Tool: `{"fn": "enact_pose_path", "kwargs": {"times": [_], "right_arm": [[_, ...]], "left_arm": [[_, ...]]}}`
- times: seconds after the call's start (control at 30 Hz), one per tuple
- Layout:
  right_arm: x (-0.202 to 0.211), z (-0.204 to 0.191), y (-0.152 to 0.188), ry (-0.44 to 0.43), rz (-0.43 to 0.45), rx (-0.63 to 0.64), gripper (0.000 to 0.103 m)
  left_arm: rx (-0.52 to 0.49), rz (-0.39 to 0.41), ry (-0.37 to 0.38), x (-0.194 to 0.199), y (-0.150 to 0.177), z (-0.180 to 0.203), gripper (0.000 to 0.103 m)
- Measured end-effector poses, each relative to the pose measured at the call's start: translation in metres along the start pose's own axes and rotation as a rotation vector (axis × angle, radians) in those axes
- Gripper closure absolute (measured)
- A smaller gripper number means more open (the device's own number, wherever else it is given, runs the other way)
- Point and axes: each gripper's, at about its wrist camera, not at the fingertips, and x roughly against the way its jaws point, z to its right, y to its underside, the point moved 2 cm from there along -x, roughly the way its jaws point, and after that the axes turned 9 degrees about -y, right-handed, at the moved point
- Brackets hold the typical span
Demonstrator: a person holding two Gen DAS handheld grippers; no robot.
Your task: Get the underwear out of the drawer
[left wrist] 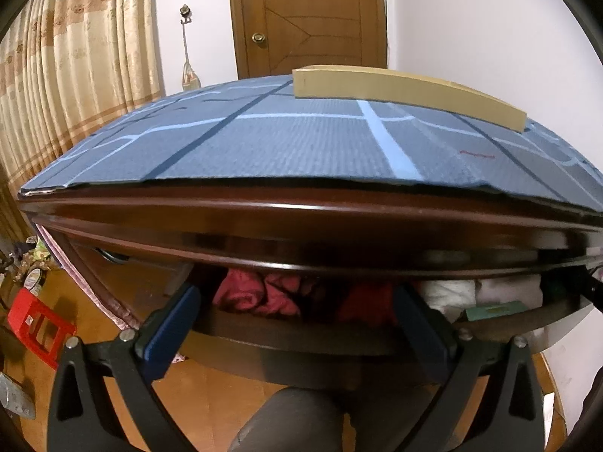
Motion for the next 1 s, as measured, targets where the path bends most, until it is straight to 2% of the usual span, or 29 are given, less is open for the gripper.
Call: {"fn": "enact_pose_path", "kwargs": {"times": [0.17, 0.63, 1.0], "right_arm": [[-0.003, 0.009, 0.008, -0.022, 0.009, -0.07, 0.004], [0.019, 0.006, 0.038, 0.018, 0.132, -0.021, 0.003], [0.026, 0.001, 0.039, 0.052, 0.131, -0.03, 0.001]], "left_arm": [[-0.007, 0.0, -0.004, -0.001, 0.002, -0.001, 0.0], [-0.007, 0.021, 0.01, -0.002, 0.008, -0.004, 0.0], [-0.017, 0.008, 0.019, 0.0, 0.008, -0.003, 0.0]]}}
